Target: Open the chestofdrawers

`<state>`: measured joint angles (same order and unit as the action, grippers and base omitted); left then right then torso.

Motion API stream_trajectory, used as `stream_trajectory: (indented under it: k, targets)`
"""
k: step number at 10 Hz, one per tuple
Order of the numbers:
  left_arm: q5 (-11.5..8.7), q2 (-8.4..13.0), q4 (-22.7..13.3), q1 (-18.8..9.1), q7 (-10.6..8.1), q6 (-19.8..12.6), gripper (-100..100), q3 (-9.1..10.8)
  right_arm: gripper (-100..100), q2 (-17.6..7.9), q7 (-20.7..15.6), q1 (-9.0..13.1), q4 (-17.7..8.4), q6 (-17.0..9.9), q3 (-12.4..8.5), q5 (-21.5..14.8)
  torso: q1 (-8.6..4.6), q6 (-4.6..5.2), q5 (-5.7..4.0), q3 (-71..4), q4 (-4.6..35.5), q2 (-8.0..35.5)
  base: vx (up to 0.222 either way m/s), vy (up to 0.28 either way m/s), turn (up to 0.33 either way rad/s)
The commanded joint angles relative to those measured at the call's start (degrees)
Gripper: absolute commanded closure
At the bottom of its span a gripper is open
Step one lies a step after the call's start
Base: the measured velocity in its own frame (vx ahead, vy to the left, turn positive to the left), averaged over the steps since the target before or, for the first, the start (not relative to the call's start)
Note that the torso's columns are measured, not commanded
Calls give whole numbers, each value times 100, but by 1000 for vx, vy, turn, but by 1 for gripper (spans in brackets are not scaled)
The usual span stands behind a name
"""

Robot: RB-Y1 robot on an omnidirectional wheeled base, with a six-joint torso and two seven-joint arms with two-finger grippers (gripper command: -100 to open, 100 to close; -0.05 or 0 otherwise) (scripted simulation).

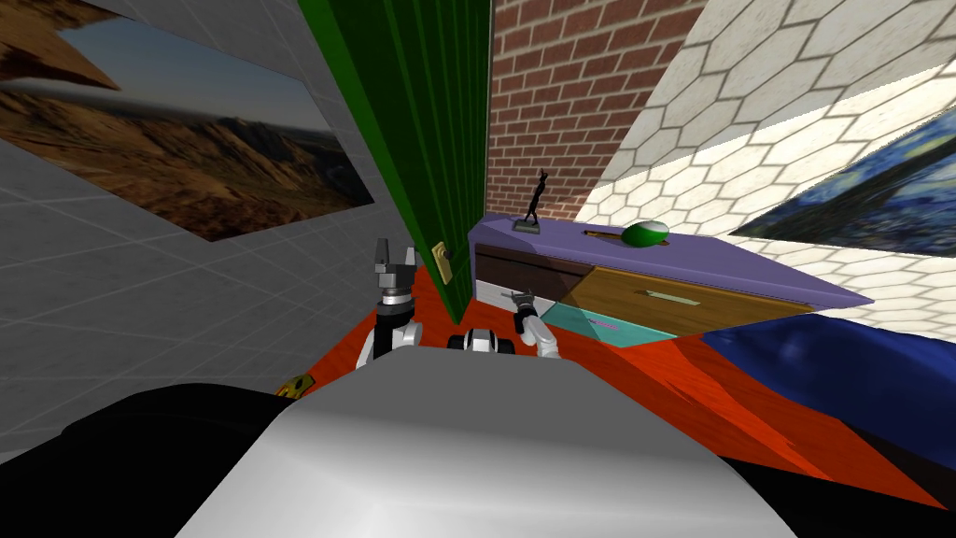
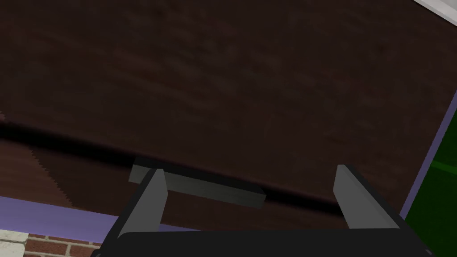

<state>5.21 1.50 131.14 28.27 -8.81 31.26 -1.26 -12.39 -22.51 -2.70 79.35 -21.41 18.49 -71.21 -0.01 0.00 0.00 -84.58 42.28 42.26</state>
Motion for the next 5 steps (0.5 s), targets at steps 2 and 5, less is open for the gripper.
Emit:
stream_trajectory:
  k: [2, 5]
  targets:
    - [0, 0, 0, 0, 0, 0, 0, 0, -100, -49, -230, 225, -313, -319, 109, -490, -1, 0, 0, 1, 0, 1, 34, 38, -4]
    - [0, 0, 0, 0, 0, 0, 0, 0, -100, -134, -512, 506, -687, -679, 245, -999, 8, 0, 2, -4, -2, -8, 54, 50, 0]
